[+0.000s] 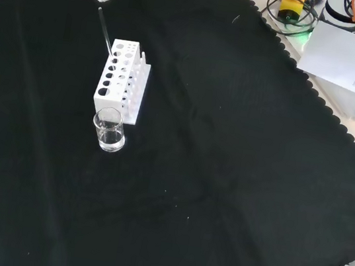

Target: Take the glass rod from the white test tube rack.

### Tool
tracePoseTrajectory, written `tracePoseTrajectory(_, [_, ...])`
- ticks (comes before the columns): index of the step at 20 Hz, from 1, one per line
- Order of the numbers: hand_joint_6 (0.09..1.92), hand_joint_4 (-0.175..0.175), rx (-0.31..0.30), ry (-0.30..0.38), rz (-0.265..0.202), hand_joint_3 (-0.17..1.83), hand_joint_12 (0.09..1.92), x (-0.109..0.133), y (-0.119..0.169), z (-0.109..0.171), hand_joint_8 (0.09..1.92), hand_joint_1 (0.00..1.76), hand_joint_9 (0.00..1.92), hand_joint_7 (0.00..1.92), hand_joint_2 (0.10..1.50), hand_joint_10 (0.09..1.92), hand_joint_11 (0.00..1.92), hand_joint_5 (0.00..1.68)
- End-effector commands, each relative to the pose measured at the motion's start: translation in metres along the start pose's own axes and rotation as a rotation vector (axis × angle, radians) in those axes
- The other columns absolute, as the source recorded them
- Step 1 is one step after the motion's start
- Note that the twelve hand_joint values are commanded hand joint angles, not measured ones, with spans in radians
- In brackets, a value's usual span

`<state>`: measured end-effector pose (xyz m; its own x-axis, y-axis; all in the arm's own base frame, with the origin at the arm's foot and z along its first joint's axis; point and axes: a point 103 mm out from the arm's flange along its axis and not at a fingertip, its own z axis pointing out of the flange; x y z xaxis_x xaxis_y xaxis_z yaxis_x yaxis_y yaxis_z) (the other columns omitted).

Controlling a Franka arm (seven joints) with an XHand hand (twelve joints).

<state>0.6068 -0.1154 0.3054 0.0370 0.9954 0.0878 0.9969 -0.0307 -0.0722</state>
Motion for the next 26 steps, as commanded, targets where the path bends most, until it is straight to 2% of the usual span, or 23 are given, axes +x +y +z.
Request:
tracePoseTrajectory(1, [0.81,-0.175,-0.009,0.034,0.007,0.43,1.33,-0.013,-0.003,0.016,1.06,0.59,1.21,0.92,0.97,1.03,0.77,0.39])
tracePoseTrajectory(4, [0.84,-0.175,-0.006,0.02,-0.005,0.43,1.33,-0.005,0.0,0.018,1.07,0.6,1.23,0.96,0.97,1.05,0.78,0.43])
tracePoseTrajectory(10, [0.89,-0.175,0.008,0.007,0.0,0.44,1.33,-0.008,0.0,0.024,1.09,0.61,1.25,1.0,0.97,1.06,0.78,0.45])
tracePoseTrajectory(11, [0.9,-0.175,0.003,0.008,-0.019,0.44,1.33,-0.008,-0.001,0.025,1.09,0.61,1.26,1.0,0.97,1.06,0.78,0.45])
tracePoseTrajectory(13, [0.91,-0.175,0.001,0.008,-0.021,0.44,1.33,-0.011,-0.003,0.028,1.09,0.61,1.26,1.01,0.97,1.06,0.78,0.46])
tracePoseTrajectory(20, [0.93,-0.175,0.015,-0.021,-0.019,0.44,1.33,-0.018,-0.011,0.053,1.1,0.62,1.27,1.03,0.97,1.07,0.77,0.48])
tracePoseTrajectory(21, [0.93,-0.175,0.036,0.006,-0.015,0.44,1.34,-0.02,-0.008,0.054,1.1,0.62,1.27,1.03,0.97,1.07,0.76,0.48])
tracePoseTrajectory(22, [0.93,-0.175,0.032,-0.001,-0.01,0.44,1.34,-0.012,-0.008,0.051,1.1,0.62,1.28,1.04,0.97,1.07,0.76,0.49])
tracePoseTrajectory(24, [0.94,-0.175,0.043,0.026,-0.017,0.45,1.34,-0.009,-0.007,0.048,1.1,0.63,1.29,1.05,0.97,1.07,0.76,0.5])
tracePoseTrajectory(26, [0.95,-0.175,0.036,-0.022,-0.016,0.45,1.34,-0.012,-0.006,0.054,1.09,0.63,1.31,1.07,0.96,1.06,0.76,0.52])
